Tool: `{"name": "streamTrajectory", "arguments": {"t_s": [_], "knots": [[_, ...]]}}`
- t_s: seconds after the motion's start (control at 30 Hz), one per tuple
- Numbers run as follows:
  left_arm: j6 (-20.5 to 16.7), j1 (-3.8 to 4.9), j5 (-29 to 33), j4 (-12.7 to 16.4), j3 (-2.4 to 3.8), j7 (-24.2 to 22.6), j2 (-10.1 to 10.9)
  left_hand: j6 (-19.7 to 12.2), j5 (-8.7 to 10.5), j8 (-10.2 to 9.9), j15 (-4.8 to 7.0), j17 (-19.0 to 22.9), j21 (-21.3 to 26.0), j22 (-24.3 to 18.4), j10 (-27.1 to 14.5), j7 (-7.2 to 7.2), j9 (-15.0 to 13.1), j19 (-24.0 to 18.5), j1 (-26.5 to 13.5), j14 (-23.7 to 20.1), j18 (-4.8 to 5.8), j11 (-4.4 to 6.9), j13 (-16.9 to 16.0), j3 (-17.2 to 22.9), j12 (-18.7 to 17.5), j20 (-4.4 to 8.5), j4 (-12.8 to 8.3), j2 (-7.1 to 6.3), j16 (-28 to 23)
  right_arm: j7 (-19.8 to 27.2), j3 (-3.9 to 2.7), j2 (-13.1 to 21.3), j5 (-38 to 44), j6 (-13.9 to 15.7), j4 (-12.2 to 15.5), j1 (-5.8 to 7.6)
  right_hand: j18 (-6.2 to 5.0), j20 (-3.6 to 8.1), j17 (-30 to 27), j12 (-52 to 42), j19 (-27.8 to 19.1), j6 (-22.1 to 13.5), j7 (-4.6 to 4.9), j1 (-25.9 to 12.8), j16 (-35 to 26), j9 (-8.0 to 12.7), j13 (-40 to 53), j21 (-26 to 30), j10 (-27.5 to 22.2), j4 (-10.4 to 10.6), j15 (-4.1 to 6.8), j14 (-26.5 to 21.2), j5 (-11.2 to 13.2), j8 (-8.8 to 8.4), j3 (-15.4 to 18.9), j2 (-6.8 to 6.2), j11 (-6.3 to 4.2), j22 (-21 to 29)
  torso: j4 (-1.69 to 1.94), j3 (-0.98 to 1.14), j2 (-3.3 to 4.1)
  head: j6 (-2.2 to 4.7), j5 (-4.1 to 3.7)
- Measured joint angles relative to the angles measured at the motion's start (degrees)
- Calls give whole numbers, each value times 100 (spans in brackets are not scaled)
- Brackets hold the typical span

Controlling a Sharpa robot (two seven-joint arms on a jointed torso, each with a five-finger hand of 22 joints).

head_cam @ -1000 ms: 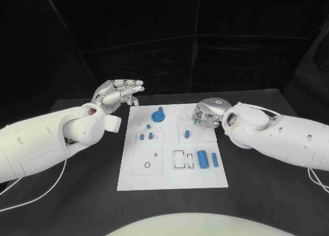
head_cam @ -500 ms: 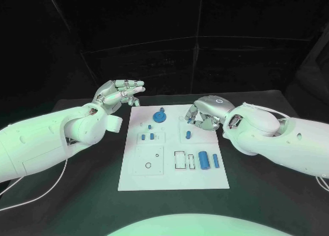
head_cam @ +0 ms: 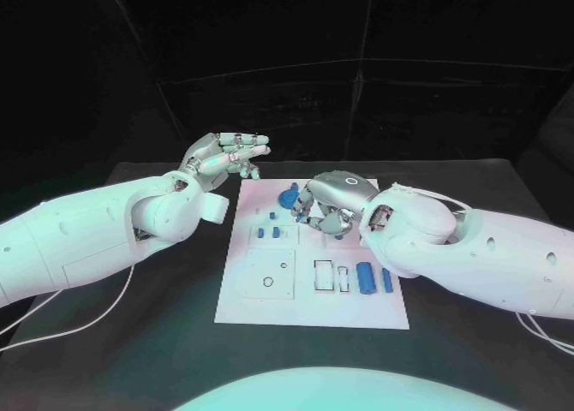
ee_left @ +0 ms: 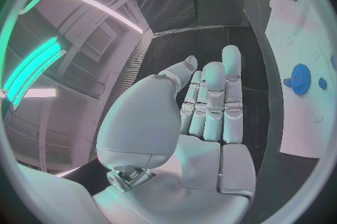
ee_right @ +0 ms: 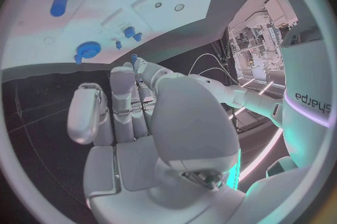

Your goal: Assemble the parts on the task board

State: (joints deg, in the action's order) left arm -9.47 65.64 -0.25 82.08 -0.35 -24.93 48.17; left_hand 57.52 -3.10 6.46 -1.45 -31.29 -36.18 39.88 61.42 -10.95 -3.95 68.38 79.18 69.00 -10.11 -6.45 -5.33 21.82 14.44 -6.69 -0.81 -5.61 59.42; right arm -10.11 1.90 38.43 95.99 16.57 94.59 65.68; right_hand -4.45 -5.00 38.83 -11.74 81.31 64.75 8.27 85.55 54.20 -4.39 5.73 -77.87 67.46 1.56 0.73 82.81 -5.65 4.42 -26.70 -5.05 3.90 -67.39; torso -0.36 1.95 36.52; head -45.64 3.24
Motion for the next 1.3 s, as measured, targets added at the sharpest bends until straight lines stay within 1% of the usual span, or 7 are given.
{"name": "streamTrajectory", "arguments": {"t_s": [0.17,0.27,0.43,0.5,0.7,1.1,1.3], "knots": [[2,0,1,20,0,1,-2,0,0,0,0,0,0,0,0,0,0,0,0,0,0,0,0,0,0,0,0,0,0,49,30,-200,-7,-76,-147,-256,0,0,0,0,0,0,0,0,0,0,-1,0,0,-14,0,0,0,0,-14,0,0,5,4,-3,1,-69,101],[2,0,1,24,0,0,-2,0,0,0,0,0,0,0,0,0,-1,0,0,0,0,0,0,0,0,0,0,0,0,82,46,-308,11,-113,-233,-338,-1,0,0,0,0,0,0,0,0,0,-2,0,0,-33,0,0,0,0,-33,0,0,5,-4,-1,0,-115,155],[1,1,2,37,0,-1,-9,0,0,21,0,0,0,0,-20,0,-1,0,0,0,1,-21,0,0,0,0,0,0,0,137,167,-432,64,-173,-380,-430,0,0,-1,1,0,-1,-1,0,0,1,-3,0,-1,-34,0,0,0,-14,-33,0,1,5,-7,0,-5,-144,199],[1,2,2,41,0,-2,-11,0,0,21,0,0,0,0,-20,0,-1,0,0,0,1,-21,1,0,0,0,0,0,0,160,191,-478,89,-208,-440,-458,0,0,-1,1,0,0,0,0,0,1,-3,0,-1,-34,0,0,0,-15,-33,0,1,5,-7,1,-6,-158,212],[0,3,2,43,1,-3,-14,0,0,21,0,-1,0,1,-20,0,-1,0,0,0,1,-21,1,0,0,0,0,0,0,207,216,-552,140,-281,-538,-515,0,0,-1,1,0,-1,-1,0,0,3,-4,0,-1,-34,0,0,0,-20,-33,0,1,5,-11,4,-6,-186,265],[0,3,2,35,1,-4,-22,0,0,21,0,-1,0,1,-20,0,-1,0,0,0,2,-21,1,0,-1,0,0,0,0,267,223,-615,190,-366,-580,-577,0,0,-1,1,0,-4,-4,0,0,8,-5,0,-1,-34,0,0,1,-28,-32,0,1,4,-14,7,-4,-226,313],[0,3,2,28,1,-3,-25,0,0,21,0,-1,0,1,-20,0,-1,0,0,0,1,-20,-4,0,-1,0,0,0,0,279,224,-650,207,-381,-596,-590,0,0,-1,1,0,-8,-7,0,0,13,-6,0,-1,-43,0,0,1,-28,-41,0,1,4,-14,7,-4,-244,318]]}}
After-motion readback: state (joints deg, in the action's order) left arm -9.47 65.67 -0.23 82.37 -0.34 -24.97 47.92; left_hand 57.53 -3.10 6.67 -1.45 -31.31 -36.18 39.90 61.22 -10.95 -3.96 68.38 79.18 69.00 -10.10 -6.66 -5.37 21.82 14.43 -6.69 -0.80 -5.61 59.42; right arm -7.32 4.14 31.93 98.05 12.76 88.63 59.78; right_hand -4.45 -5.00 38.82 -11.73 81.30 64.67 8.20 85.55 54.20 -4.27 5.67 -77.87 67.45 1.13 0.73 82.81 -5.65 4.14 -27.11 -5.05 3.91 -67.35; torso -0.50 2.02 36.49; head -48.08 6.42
